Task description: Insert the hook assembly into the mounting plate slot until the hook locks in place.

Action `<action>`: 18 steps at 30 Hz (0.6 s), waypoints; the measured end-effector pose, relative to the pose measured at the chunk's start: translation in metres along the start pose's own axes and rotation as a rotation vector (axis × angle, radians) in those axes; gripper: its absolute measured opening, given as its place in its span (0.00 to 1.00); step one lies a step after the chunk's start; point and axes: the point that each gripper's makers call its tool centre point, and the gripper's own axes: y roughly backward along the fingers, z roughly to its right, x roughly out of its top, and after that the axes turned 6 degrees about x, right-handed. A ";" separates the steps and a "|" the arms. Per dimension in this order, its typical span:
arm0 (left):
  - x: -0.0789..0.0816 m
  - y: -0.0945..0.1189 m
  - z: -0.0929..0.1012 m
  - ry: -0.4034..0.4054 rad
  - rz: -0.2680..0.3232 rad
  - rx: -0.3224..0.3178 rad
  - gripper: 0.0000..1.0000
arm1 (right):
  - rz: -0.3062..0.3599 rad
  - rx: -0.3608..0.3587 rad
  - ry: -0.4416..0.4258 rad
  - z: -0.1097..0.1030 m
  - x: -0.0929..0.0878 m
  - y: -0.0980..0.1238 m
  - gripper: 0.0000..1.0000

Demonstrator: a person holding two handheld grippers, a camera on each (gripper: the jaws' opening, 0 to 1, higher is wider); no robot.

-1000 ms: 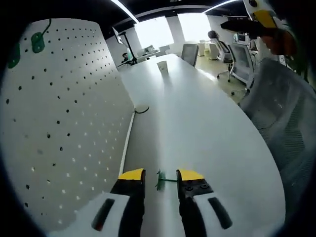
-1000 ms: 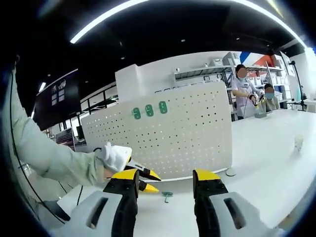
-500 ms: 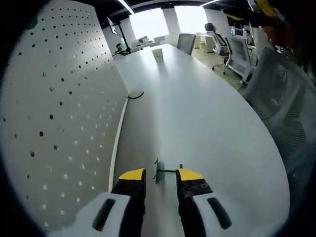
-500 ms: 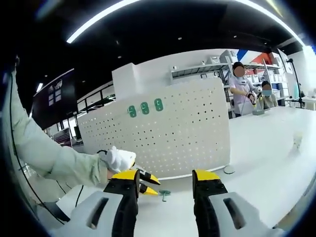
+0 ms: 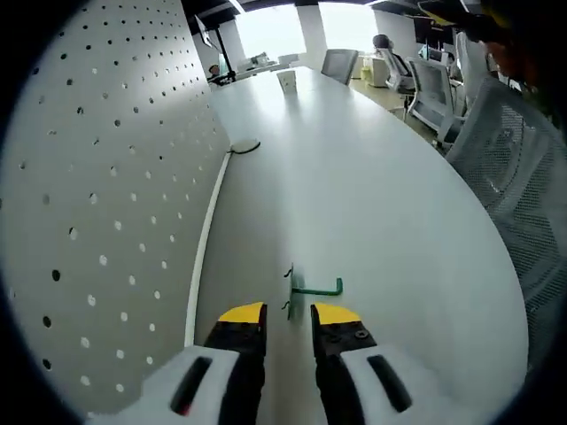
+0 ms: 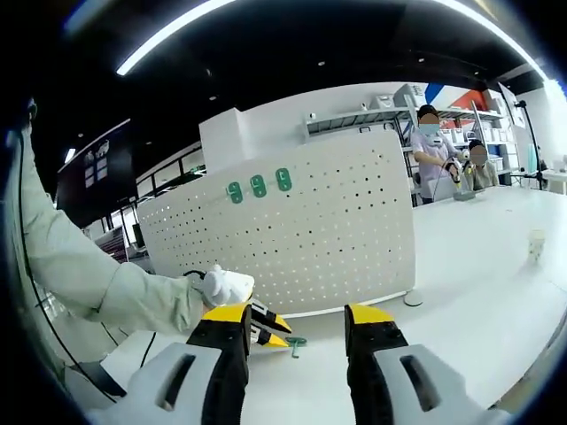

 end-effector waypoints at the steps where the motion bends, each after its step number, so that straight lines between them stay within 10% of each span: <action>1: 0.000 -0.001 -0.001 -0.003 0.000 -0.002 0.21 | -0.001 -0.001 0.000 0.000 0.000 -0.001 0.40; 18: -0.001 -0.012 0.001 0.032 -0.006 -0.025 0.19 | -0.012 0.004 -0.002 -0.001 0.000 -0.003 0.40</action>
